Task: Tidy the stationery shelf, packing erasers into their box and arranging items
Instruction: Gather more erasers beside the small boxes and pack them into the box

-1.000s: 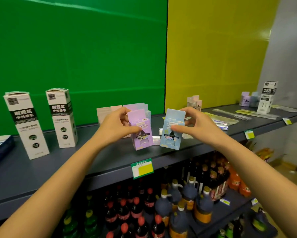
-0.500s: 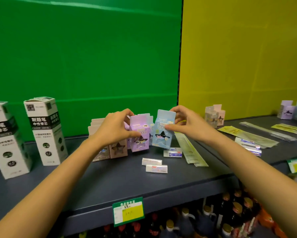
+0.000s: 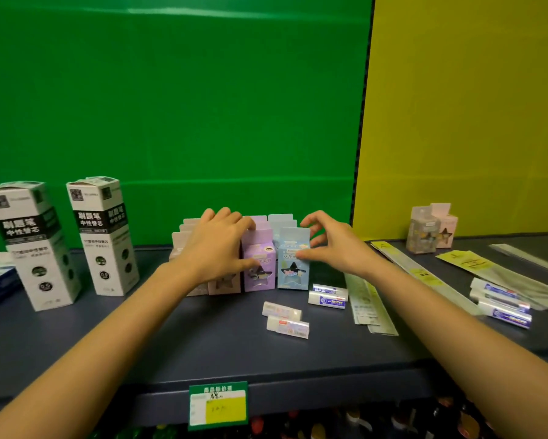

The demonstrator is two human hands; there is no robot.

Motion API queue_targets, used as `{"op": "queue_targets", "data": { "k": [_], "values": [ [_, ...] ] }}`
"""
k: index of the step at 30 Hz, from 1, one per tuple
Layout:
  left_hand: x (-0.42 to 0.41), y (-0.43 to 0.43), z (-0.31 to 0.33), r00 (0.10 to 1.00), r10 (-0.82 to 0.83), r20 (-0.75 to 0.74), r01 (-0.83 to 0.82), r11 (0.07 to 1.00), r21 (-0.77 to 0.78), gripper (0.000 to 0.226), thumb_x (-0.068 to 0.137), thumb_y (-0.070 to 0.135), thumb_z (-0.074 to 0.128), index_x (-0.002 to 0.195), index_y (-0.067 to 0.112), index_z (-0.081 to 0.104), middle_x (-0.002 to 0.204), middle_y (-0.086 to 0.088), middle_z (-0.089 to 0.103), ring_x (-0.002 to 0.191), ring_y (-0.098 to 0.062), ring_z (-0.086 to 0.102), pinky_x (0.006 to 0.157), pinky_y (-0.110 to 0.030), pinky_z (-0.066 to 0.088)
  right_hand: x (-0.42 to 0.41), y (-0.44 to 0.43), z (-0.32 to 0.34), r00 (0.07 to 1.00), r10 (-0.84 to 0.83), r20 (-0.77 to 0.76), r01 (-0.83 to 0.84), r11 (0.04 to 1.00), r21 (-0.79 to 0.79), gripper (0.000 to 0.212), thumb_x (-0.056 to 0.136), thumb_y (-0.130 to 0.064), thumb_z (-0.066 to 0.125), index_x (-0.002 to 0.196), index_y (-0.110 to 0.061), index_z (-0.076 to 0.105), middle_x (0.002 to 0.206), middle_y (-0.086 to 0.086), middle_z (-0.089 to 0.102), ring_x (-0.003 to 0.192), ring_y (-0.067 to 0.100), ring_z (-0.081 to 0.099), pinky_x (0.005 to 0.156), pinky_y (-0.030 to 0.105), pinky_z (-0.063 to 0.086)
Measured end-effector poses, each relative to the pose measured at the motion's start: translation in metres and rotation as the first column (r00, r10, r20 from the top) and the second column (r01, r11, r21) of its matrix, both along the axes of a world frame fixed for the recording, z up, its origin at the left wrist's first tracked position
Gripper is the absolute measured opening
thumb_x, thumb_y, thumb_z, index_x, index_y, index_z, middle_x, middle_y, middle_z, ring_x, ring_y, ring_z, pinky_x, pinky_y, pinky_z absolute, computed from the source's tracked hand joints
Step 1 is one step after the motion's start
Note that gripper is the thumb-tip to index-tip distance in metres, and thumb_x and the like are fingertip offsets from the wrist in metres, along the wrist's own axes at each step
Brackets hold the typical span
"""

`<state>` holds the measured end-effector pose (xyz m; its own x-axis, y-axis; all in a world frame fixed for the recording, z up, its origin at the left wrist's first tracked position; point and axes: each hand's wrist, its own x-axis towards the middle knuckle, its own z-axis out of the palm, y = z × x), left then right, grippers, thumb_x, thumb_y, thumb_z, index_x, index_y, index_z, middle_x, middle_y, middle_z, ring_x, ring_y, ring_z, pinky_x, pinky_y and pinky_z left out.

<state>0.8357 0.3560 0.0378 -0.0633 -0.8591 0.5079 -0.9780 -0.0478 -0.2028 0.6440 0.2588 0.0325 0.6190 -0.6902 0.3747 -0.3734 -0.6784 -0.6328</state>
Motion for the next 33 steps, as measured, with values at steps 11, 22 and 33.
{"op": "queue_targets", "data": {
  "k": [11,22,33],
  "values": [
    [-0.012,0.012,-0.006,0.952,0.112,0.284,-0.068,0.985,-0.159,0.048,0.066,0.046,0.065,0.1,0.011,0.065,0.093,-0.008,0.066,0.078,-0.028,0.06,0.068,-0.034,0.023,-0.004,-0.009,-0.012,0.999,0.026,-0.04,-0.031,0.988,-0.149,0.055,0.08,-0.031,0.068,0.127,-0.017,0.045,0.126,0.001,0.052,0.101,0.012,0.048,0.091,0.031,0.045],
    [-0.048,0.045,-0.041,0.959,-0.089,-0.267,0.21,0.857,0.47,0.065,0.081,0.064,0.045,0.134,0.028,0.04,0.133,0.008,0.048,0.121,-0.009,0.045,0.105,-0.031,0.038,-0.049,0.001,-0.021,0.798,0.004,-0.602,-0.127,0.979,-0.161,0.056,0.083,-0.053,0.054,0.126,-0.018,0.052,0.122,0.002,0.057,0.105,0.016,0.054,0.092,0.033,0.047],
    [-0.064,0.025,-0.028,0.913,0.108,-0.392,0.213,0.695,0.687,0.04,0.089,0.042,0.051,0.114,0.012,0.044,0.103,-0.003,0.05,0.087,-0.016,0.048,0.072,-0.022,0.042,-0.035,-0.003,-0.022,0.716,0.078,-0.694,-0.182,0.98,-0.078,0.043,0.084,-0.04,0.059,0.109,-0.005,0.055,0.1,0.008,0.054,0.084,0.018,0.047,0.074,0.032,0.039]
  ]
}}
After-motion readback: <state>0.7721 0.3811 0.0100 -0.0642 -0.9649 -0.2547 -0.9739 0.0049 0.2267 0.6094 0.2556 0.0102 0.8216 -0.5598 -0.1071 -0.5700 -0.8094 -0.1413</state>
